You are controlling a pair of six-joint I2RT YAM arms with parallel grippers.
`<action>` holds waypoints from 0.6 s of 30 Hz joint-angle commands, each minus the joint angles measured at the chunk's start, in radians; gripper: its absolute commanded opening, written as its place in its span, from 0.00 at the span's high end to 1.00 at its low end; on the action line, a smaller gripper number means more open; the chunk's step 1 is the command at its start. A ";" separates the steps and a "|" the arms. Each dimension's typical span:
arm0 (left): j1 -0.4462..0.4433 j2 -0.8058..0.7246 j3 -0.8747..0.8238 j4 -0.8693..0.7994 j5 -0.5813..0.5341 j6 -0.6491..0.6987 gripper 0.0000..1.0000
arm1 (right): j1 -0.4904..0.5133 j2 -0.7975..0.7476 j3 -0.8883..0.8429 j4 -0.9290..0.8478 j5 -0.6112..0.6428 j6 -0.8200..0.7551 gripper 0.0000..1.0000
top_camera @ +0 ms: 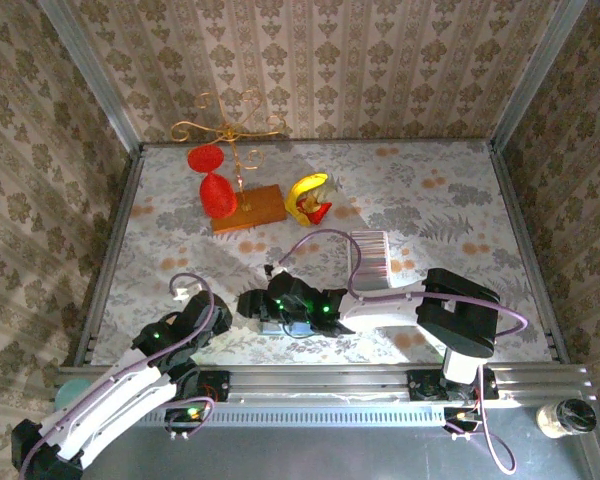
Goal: Put the credit cards into the card holder
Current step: Flip over the card slot in the card holder.
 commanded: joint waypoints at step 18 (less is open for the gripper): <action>0.017 0.249 0.072 0.280 0.272 0.183 0.44 | -0.020 -0.654 -0.046 -0.724 0.173 -1.264 0.23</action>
